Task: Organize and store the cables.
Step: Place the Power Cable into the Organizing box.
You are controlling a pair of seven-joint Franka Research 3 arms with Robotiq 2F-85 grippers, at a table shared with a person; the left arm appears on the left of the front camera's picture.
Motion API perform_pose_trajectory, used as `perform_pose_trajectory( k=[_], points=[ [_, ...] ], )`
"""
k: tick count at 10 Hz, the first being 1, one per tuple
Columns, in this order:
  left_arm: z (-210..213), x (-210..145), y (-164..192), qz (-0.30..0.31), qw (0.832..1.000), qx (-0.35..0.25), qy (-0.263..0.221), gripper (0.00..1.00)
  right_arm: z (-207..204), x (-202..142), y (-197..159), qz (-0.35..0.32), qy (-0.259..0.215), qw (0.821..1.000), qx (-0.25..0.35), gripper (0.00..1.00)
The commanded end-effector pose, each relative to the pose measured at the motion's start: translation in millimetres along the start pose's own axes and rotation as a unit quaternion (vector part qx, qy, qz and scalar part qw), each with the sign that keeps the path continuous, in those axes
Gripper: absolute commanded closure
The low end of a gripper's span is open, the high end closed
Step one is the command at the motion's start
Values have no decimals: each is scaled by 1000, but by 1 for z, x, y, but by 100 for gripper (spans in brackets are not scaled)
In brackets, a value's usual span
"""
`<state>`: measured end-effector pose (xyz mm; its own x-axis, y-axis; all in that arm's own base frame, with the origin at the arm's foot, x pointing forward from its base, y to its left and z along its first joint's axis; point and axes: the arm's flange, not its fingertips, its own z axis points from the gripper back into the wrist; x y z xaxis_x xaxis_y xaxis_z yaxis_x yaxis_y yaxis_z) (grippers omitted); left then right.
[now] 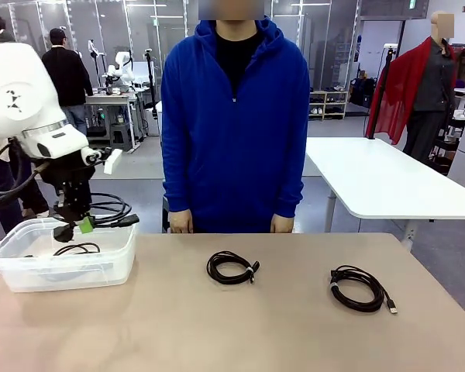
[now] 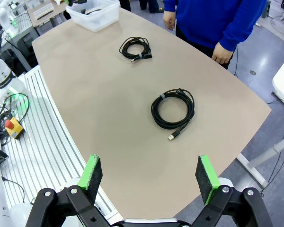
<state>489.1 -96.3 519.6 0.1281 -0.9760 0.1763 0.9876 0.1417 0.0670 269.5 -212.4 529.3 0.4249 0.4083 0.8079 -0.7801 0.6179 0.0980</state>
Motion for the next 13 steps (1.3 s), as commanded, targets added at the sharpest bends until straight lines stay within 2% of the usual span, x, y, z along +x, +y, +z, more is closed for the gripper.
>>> perform_pose_trajectory(
  k=[1,5,7,9,12,13],
  points=[
    [-11,-21,3,58,998,24,-15,100,1,0,-1,8,-6,1000,1,0],
    [-31,-67,30,149,987,29,-56,100,1,0,-1,8,-6,1000,1,0],
    [-42,-80,45,182,981,30,-56,100,1,0,-1,8,-6,1000,1,0],
    [-47,-82,57,191,980,26,-57,100,1,0,-1,8,-6,1000,1,0],
    [-46,-75,59,171,984,3,-57,100,1,0,-1,8,-6,1000,1,0],
    [-54,-83,54,180,982,18,-48,100,1,0,-1,8,-6,1000,1,0]
  ],
)
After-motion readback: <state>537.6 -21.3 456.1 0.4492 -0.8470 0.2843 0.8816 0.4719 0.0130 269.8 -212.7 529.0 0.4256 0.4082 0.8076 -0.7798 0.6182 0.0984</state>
